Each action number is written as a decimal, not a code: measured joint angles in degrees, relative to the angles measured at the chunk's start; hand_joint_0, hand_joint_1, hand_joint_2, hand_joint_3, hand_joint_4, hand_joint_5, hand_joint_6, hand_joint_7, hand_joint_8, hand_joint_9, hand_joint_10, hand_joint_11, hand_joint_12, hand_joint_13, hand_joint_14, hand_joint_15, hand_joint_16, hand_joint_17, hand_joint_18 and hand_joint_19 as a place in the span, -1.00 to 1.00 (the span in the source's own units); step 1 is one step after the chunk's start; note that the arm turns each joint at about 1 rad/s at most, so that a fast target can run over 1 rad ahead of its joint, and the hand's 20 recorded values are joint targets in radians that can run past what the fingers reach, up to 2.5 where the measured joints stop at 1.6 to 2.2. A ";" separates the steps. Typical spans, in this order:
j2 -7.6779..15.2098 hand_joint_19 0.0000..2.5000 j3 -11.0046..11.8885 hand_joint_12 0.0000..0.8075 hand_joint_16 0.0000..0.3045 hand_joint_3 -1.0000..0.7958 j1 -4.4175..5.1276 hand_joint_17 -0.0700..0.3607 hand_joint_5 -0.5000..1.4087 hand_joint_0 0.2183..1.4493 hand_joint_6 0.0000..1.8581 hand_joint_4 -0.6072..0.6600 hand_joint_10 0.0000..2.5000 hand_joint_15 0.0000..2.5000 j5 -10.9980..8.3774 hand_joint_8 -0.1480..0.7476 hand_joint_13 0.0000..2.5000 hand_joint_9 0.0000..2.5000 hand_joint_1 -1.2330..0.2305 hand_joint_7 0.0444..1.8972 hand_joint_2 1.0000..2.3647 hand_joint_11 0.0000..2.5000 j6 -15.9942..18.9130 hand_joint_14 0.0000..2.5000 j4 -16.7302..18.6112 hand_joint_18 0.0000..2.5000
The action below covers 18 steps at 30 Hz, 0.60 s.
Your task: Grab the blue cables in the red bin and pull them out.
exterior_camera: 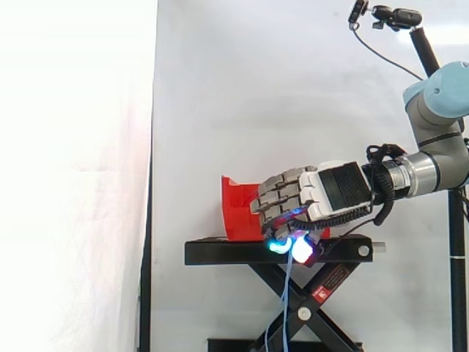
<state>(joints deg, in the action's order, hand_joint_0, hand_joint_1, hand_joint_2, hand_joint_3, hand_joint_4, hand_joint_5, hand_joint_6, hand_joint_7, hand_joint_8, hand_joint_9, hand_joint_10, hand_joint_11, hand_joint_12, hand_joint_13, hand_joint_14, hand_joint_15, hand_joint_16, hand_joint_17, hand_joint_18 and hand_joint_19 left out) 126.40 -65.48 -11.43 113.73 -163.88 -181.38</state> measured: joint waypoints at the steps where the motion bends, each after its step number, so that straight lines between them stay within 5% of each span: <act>1: 0.01 -0.57 0.00 -0.29 -0.77 -1.00 0.00 -0.32 0.49 0.05 -0.48 0.05 -0.98 -0.68 0.00 -0.18 -0.44 -0.30 -0.48 -0.37 -1.00 -0.55 0.00 -0.99 -0.03 -0.59; 18: -0.01 -0.56 0.01 -0.29 -0.78 -1.00 0.40 -0.32 0.50 0.14 -0.32 0.04 -0.98 -0.68 0.00 -0.18 -0.42 -0.28 -0.36 -0.43 -1.00 -0.56 0.01 -0.99 -0.54 -0.57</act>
<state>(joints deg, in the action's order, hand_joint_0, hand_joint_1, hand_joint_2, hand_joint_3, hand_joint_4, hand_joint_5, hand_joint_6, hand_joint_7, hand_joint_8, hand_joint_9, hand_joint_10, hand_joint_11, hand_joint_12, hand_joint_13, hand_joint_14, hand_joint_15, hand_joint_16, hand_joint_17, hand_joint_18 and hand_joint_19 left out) 126.39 -65.48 -11.02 113.73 -163.87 -181.92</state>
